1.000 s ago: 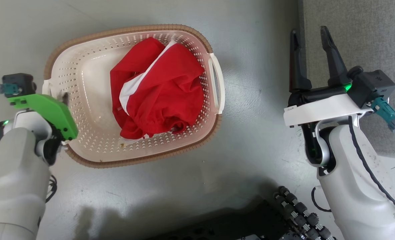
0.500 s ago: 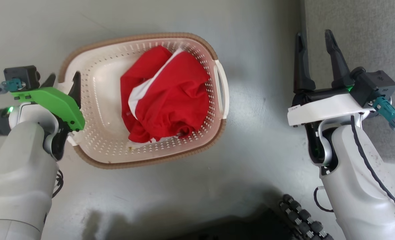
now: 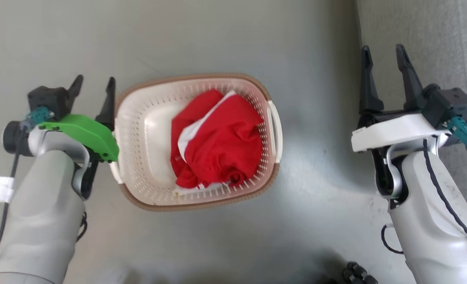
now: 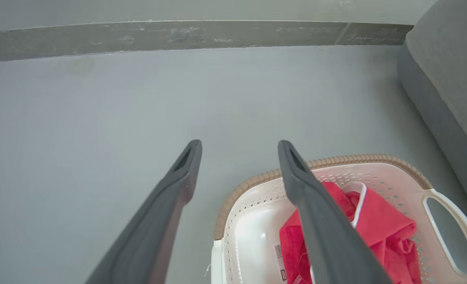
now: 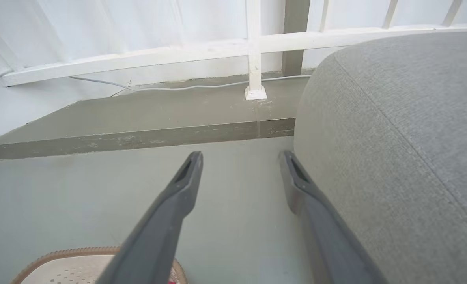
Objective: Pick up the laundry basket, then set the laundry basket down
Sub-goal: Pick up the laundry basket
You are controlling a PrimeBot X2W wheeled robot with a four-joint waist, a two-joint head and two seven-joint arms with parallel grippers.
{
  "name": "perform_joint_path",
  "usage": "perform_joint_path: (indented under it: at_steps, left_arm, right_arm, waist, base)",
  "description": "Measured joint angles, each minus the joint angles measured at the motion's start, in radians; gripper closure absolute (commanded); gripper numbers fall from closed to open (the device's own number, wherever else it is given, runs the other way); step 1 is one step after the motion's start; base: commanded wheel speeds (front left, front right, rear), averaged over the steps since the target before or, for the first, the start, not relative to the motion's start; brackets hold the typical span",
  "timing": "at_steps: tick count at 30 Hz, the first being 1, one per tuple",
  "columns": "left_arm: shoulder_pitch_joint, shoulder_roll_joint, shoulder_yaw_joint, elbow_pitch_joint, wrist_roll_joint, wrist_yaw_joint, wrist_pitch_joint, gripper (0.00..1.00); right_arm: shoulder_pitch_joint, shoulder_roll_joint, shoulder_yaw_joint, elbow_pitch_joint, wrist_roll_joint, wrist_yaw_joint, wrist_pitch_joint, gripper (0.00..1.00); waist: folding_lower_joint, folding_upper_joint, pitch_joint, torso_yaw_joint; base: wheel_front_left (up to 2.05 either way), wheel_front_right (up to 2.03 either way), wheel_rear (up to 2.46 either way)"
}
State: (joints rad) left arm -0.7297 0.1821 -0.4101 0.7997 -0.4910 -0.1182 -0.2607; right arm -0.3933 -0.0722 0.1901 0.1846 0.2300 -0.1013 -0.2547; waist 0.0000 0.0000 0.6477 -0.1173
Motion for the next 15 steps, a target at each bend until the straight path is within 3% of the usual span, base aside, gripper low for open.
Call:
perform_joint_path:
  at_steps: [15]
  left_arm:
    - [0.117,0.004,0.059,-0.279,0.075,0.061,0.002,0.0]
  right_arm:
    - [0.08,-0.015,-0.026,0.019,-0.01,0.013,0.0,0.0]
  waist:
    - [0.0,0.0,-0.211,0.051]
  base:
    - [0.0,0.0,0.0]
